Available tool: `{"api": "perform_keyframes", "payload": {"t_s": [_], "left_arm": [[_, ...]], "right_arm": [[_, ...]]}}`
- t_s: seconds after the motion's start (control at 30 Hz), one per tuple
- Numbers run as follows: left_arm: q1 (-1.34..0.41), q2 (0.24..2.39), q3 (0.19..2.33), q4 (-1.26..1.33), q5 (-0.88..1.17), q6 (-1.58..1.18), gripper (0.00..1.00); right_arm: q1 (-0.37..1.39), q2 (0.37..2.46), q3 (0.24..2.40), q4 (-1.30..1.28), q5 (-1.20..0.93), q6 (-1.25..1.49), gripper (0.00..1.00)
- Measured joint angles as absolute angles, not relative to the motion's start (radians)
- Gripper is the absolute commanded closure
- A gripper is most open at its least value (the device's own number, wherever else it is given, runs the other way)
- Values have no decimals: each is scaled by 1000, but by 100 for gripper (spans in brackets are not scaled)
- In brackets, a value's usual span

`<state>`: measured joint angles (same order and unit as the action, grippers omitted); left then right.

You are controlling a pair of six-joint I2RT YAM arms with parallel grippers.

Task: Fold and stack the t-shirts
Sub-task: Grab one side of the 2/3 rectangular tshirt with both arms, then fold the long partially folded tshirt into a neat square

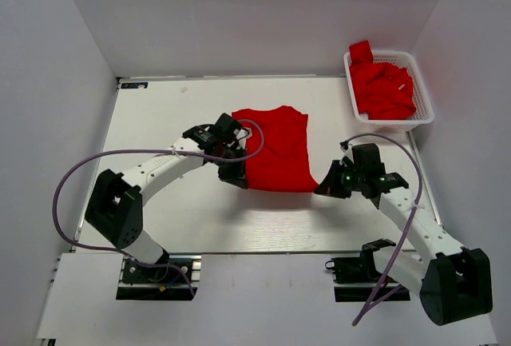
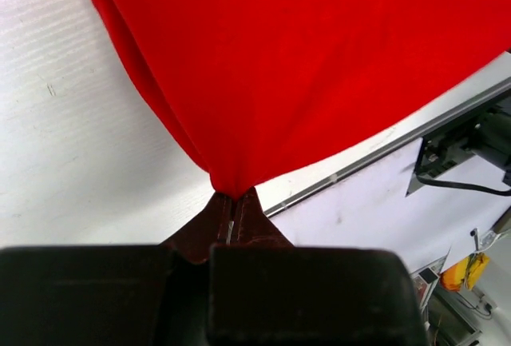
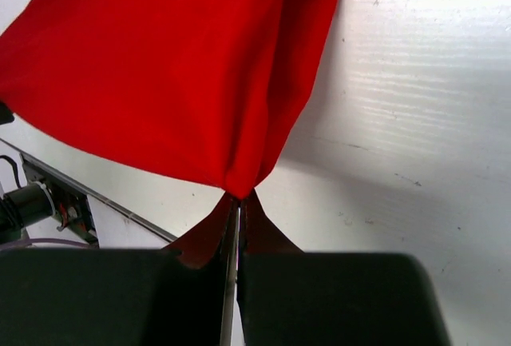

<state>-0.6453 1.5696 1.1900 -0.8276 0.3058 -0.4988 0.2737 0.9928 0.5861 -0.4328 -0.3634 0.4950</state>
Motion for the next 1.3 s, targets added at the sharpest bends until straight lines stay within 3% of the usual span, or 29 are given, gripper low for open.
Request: {"api": "perform_keyframes", "payload": {"t_s": [0.23,0.67,1.3], "left_arm": [[-630,1624,1342,-888,259,-508,100],[-511,2027,1904,-1027,152,-543,100],[-391,2152,2157,-1028,184,-524,100]], "right_arm": [[273,1100,719,-439,-332,475,100],[264,1510,1163,-418,-226,414,100],[217,1809,1559,-476,-253,366,100]]}}
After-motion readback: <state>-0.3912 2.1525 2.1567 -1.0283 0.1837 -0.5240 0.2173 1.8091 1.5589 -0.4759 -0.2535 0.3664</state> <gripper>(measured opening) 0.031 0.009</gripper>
